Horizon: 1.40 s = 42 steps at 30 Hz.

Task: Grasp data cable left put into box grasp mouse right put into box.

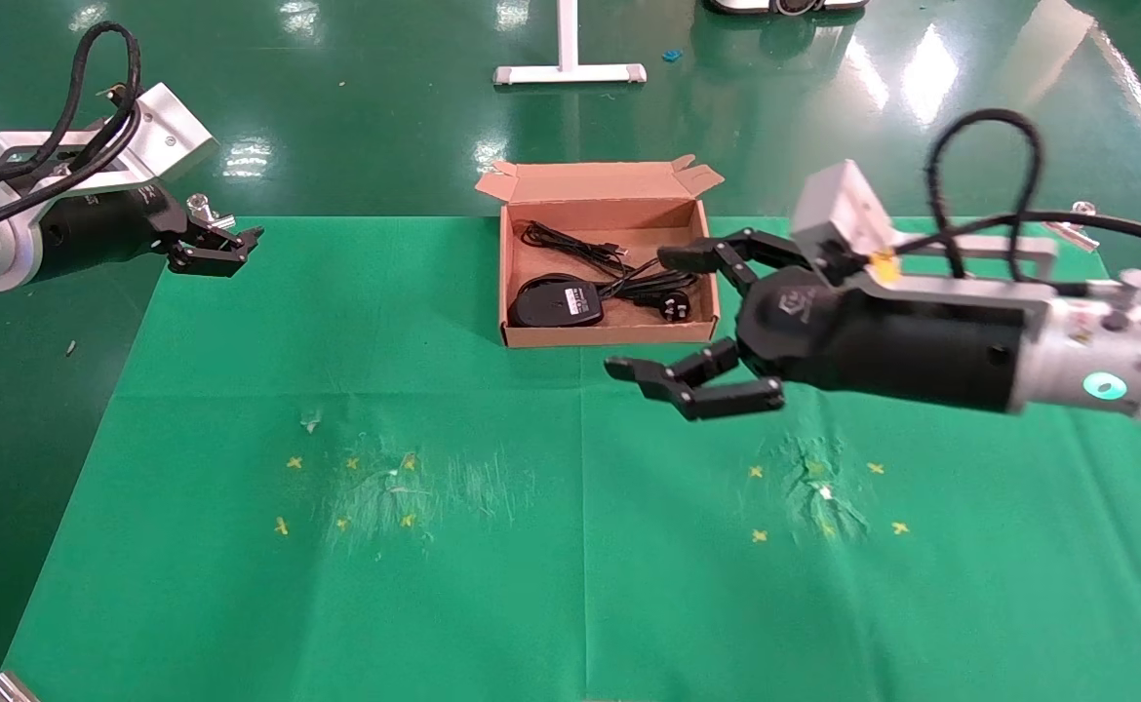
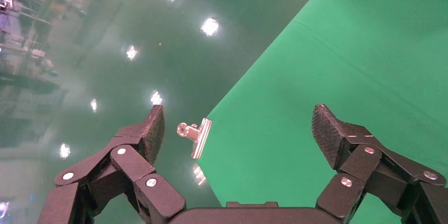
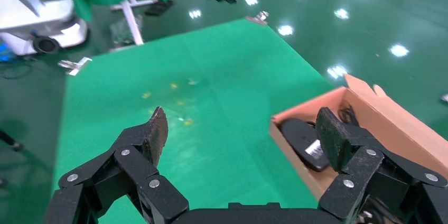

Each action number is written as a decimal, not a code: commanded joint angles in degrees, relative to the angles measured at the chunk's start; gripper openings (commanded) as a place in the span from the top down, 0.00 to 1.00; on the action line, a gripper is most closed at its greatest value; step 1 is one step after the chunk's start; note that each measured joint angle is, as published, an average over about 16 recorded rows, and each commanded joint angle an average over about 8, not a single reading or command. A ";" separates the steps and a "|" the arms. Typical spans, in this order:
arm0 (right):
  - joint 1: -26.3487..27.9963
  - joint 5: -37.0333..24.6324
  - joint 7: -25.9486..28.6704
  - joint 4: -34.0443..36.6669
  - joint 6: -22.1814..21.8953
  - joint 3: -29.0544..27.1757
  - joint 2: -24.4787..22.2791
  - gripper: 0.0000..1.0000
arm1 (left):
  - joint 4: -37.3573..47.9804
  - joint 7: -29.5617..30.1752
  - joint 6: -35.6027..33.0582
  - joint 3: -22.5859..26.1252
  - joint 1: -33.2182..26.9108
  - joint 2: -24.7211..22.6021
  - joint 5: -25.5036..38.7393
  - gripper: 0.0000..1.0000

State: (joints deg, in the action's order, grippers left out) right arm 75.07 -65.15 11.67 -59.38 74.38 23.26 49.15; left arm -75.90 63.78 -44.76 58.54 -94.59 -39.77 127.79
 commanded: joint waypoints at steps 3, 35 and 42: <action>-2.26 3.90 -0.15 -2.38 1.89 -1.21 -2.36 0.00 | 0.00 0.00 0.00 0.00 0.00 0.00 0.00 0.00; -13.47 23.32 -0.96 -14.14 11.32 -7.17 -14.13 0.00 | 0.67 -15.10 -11.64 -12.10 9.41 1.36 -24.48 0.00; -13.46 23.34 -0.98 -14.14 11.31 -7.14 -14.15 0.00 | 0.94 -21.29 -16.42 -17.07 13.26 1.91 -34.50 0.00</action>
State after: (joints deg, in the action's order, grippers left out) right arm 61.61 -41.81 10.69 -73.52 85.69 16.12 35.00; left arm -74.96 42.48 -61.18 41.47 -81.32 -37.86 93.28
